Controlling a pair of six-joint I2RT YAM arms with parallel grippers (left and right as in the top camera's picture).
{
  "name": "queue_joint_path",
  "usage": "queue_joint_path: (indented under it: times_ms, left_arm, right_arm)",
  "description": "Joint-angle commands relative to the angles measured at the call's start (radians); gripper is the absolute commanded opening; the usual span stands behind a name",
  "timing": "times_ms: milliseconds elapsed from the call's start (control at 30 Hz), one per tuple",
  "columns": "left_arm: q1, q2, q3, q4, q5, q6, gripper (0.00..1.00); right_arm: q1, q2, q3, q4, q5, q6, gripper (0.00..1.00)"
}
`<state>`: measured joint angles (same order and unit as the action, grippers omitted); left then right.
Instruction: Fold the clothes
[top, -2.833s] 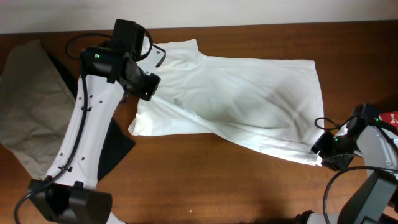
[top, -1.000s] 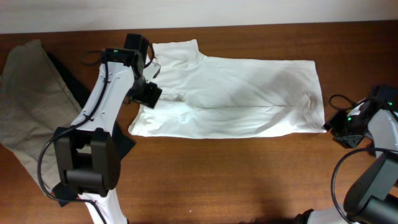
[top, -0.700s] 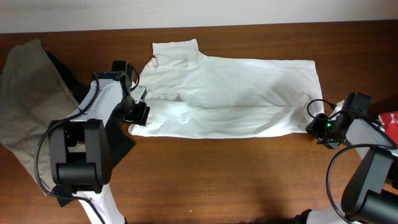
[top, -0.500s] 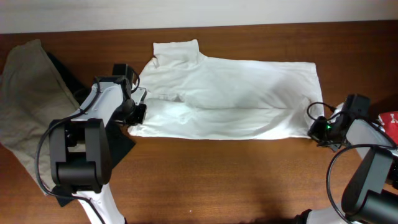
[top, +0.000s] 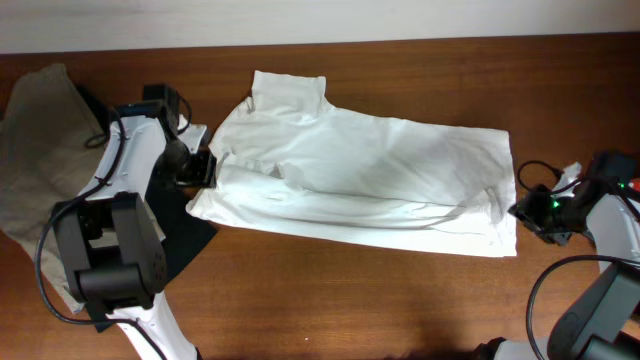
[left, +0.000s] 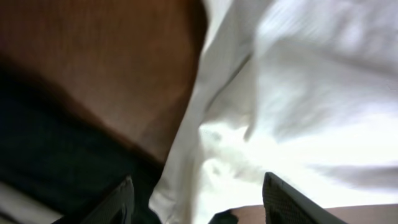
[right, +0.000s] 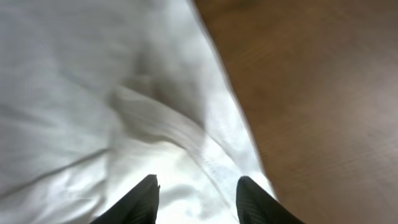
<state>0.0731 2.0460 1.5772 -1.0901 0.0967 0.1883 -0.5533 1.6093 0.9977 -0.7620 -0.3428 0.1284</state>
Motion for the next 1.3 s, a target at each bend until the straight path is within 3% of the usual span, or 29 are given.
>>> queue_joint_path:
  times_ms: [0, 33, 100, 167, 267, 367, 467, 500, 567, 600, 700, 767, 800, 833, 867, 900, 1200, 1267]
  left_arm:
    - [-0.029, 0.001, 0.043, 0.049, 0.216, 0.082, 0.70]
    - [-0.053, 0.001, 0.043, 0.062, 0.214, 0.103, 0.74]
    - [-0.098, 0.002, 0.042, 0.065, 0.204, 0.129, 0.76]
    - [-0.132, 0.002, 0.042, 0.065, 0.158, 0.129, 0.76]
    - [-0.137, 0.002, 0.037, 0.061, 0.135, 0.129, 0.77]
    - [-0.138, 0.007, 0.008, 0.092, 0.135, 0.143, 0.86]
    - [-0.151, 0.048, -0.025, 0.161, 0.176, 0.166, 0.85]
    - [-0.163, 0.079, -0.025, 0.170, 0.173, 0.166, 0.70]
    - [-0.179, 0.097, -0.025, 0.192, 0.177, 0.166, 0.20]
    - [-0.187, 0.093, -0.010, 0.198, 0.177, 0.166, 0.04]
    - [-0.213, 0.085, 0.092, 0.193, 0.245, 0.166, 0.00]
    - [-0.227, 0.085, 0.132, 0.209, 0.298, 0.166, 0.00]
    - [-0.239, 0.085, 0.140, 0.217, 0.239, 0.165, 0.00]
    - [-0.241, 0.085, 0.140, 0.209, 0.168, 0.164, 0.13]
    - [-0.240, 0.085, 0.140, 0.208, 0.037, 0.138, 0.41]
    - [-0.238, 0.086, 0.140, 0.208, -0.098, 0.138, 0.47]
    - [-0.193, 0.164, 0.109, 0.242, -0.113, 0.113, 0.47]
    - [-0.195, 0.167, 0.108, 0.242, -0.109, 0.113, 0.30]
  right_arm:
    - [0.093, 0.024, 0.016, 0.091, -0.060, -0.047, 0.51]
    - [0.138, 0.068, 0.016, 0.129, -0.035, -0.046, 0.57]
    - [0.179, 0.139, 0.016, 0.171, -0.005, -0.043, 0.54]
    - [0.174, 0.163, 0.018, 0.184, 0.017, -0.043, 0.04]
    - [0.131, 0.092, 0.087, 0.102, 0.014, -0.043, 0.04]
    - [0.126, 0.070, 0.095, 0.043, 0.019, -0.035, 0.04]
    - [0.126, 0.070, 0.095, 0.024, 0.040, -0.034, 0.04]
    - [0.126, 0.070, 0.095, 0.017, 0.041, -0.035, 0.04]
    - [0.126, 0.070, 0.095, 0.017, 0.041, -0.035, 0.04]
    - [0.126, 0.070, 0.095, 0.018, 0.041, -0.035, 0.04]
    - [0.126, 0.070, 0.095, 0.018, 0.041, -0.035, 0.04]
    - [0.126, 0.070, 0.095, 0.012, 0.041, -0.034, 0.09]
    - [0.126, 0.071, 0.095, -0.003, 0.042, -0.034, 0.43]
    - [0.126, 0.071, 0.095, -0.017, 0.047, -0.034, 0.72]
    - [0.126, 0.071, 0.095, -0.033, 0.087, -0.014, 0.75]
    - [0.126, 0.071, 0.095, -0.048, 0.101, -0.008, 0.75]
    - [0.126, 0.071, 0.094, -0.125, 0.119, 0.064, 0.72]
    - [0.126, 0.071, 0.094, -0.125, 0.120, 0.064, 0.72]
